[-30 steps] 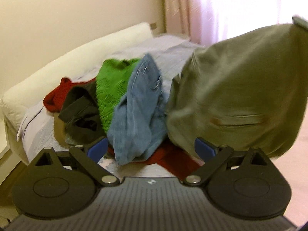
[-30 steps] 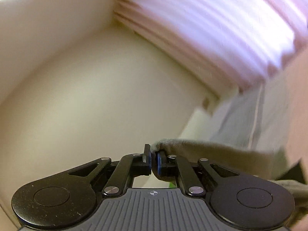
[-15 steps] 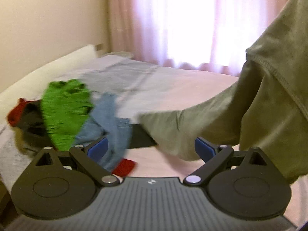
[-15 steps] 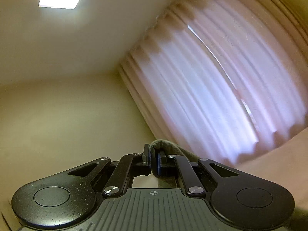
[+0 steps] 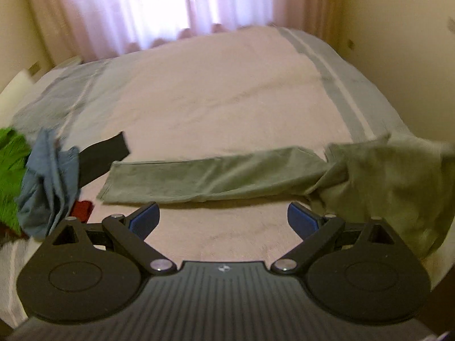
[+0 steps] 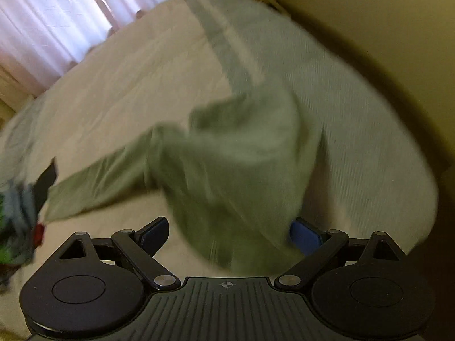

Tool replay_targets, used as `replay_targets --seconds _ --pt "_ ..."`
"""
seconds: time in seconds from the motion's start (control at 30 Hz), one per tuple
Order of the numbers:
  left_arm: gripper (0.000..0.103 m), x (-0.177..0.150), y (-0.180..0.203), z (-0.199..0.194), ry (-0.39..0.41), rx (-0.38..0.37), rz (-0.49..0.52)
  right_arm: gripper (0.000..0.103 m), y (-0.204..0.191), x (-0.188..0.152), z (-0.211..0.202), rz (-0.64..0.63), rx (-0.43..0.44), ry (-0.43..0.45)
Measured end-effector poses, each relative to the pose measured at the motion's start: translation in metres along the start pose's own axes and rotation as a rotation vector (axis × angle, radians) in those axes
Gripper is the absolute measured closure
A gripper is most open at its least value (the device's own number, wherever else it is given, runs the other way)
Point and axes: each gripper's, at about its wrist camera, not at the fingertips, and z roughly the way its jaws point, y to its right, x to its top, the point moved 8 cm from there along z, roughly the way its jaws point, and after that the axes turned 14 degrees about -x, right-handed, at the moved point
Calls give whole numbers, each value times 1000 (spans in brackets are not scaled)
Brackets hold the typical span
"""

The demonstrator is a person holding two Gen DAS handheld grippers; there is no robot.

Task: Fold clothes
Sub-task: 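Lay the olive-green trousers flat on the open bed with the right tool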

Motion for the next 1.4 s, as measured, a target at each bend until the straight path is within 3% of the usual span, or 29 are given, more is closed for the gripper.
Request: replay_targets --seconds 0.03,0.13,0.27,0.5,0.63,1.13,1.4 --pt "8 0 6 5 -11 -13 23 8 7 -13 1 9 -7 -15" --pt "8 -1 24 20 -42 -53 94 8 49 -38 0 62 -148 -87" --pt "8 1 51 34 -71 -104 209 8 53 -60 -23 194 -113 -52" --pt "8 -4 64 34 -97 -167 373 8 31 -99 -64 241 -169 33" --pt "8 -11 56 33 -119 -184 433 8 7 -129 -47 292 -160 13" --pt "8 -40 38 32 -169 -250 564 8 -24 -174 -55 383 -197 14" --pt "8 -41 49 44 -197 -253 581 8 14 -176 -38 488 -197 -30"
